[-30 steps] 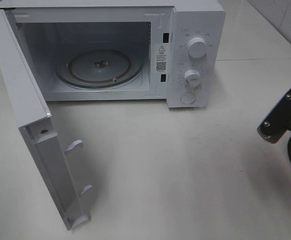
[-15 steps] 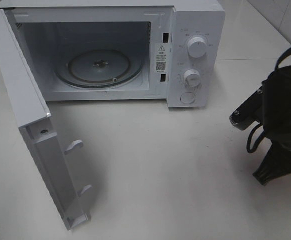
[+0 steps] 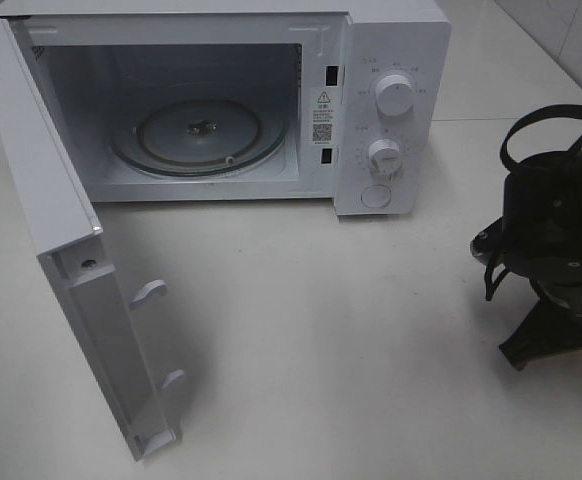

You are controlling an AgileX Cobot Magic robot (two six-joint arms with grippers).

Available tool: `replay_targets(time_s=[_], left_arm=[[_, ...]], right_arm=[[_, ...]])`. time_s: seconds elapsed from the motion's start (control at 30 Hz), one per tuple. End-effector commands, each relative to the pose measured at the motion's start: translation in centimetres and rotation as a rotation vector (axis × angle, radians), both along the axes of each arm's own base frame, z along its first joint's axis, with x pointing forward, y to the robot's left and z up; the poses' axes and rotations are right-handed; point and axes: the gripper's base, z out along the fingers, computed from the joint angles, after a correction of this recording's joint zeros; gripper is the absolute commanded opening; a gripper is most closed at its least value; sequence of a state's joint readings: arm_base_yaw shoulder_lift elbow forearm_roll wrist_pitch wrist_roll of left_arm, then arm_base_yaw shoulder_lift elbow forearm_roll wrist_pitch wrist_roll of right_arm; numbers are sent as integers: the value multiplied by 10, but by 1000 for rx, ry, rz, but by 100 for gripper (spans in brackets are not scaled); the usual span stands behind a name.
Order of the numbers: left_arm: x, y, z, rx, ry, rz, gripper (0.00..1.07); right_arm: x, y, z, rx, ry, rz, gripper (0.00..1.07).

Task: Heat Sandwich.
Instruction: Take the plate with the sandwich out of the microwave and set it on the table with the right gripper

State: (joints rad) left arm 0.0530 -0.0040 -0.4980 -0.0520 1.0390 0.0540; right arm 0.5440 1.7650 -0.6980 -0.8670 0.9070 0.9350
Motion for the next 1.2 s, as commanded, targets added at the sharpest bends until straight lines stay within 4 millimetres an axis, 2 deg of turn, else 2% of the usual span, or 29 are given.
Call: replay_targets(time_s=[0.03, 0.4, 0.6, 0.77, 0.9, 0.93, 1.03, 1.07, 1.17, 1.2], left_arm=[[-2, 0, 0, -5, -26, 3, 101], [-2, 0, 0, -5, -26, 3, 101], [-2, 0, 0, -5, -26, 3, 101], [-2, 0, 0, -5, -26, 3, 101], [-2, 0, 0, -5, -26, 3, 101], [-2, 0, 0, -5, -26, 3, 101], [-2, 0, 0, -5, -26, 3, 101], [-2, 0, 0, -5, -26, 3, 101], [-2, 0, 0, -5, -26, 3, 101], [-2, 0, 0, -5, -26, 3, 101]], right_arm=[[7, -7, -8, -32, 6, -6, 9], [11, -10, -34, -20, 40, -20, 9], [12, -9, -36, -5, 24, -36, 9], [11, -9, -36, -6, 25, -38, 14], [11, -8, -28, 17, 6, -37, 28], [11, -8, -28, 17, 6, -37, 28], [11, -8, -16, 45, -22, -34, 37], [10, -7, -8, 73, -34, -28, 43], [9, -6, 1, 98, -32, -8, 50], [7, -5, 9, 119, -28, 15, 56]])
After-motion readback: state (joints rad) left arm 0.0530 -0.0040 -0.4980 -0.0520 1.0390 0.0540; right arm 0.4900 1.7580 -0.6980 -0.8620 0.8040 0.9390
